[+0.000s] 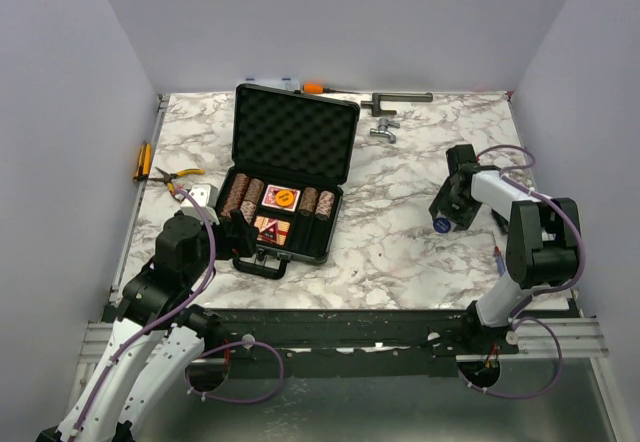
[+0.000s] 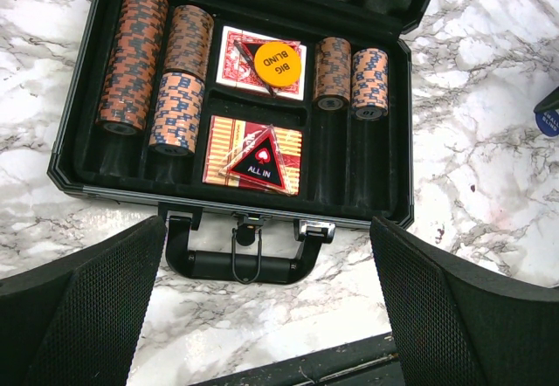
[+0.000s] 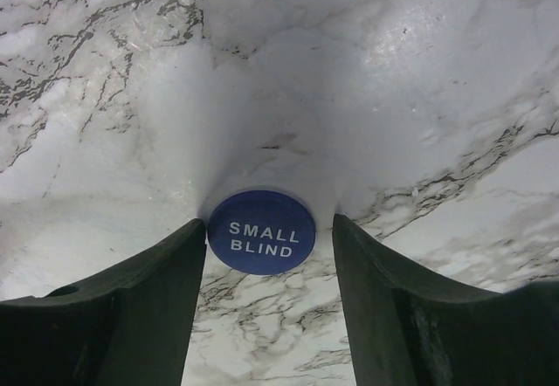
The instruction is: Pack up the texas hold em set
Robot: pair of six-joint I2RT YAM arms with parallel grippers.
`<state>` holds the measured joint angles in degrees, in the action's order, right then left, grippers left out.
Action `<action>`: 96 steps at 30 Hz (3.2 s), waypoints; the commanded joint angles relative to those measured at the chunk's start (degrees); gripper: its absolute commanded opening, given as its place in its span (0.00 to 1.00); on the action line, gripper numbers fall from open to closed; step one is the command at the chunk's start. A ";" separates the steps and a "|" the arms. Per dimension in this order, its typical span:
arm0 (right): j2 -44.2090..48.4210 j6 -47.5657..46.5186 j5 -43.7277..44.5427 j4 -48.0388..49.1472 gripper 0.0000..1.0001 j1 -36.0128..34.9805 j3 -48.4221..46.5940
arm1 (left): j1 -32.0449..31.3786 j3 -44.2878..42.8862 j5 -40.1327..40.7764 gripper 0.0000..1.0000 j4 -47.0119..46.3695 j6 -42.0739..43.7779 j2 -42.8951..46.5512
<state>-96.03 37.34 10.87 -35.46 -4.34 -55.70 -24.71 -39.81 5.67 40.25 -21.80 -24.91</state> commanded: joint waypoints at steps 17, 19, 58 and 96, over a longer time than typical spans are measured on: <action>-7.05 -0.43 -3.44 0.76 0.45 -1.01 3.26 | 1.15 -0.03 1.10 0.99 0.62 0.36 0.57; -5.90 -0.52 -3.97 0.21 0.44 -1.02 2.55 | 1.15 -0.01 1.01 0.98 0.62 0.33 0.61; 7.47 0.45 -15.40 -1.90 0.45 -1.09 -1.45 | 1.25 -0.36 -0.07 0.99 0.53 0.78 -0.25; 39.90 6.99 -8.42 -28.61 0.91 -1.81 -7.33 | -24.09 -69.11 -12.53 0.78 14.81 15.63 -90.88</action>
<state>-56.51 43.29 3.49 -61.58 -5.93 -62.83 -46.74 -104.42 -5.34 52.34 -4.49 -111.07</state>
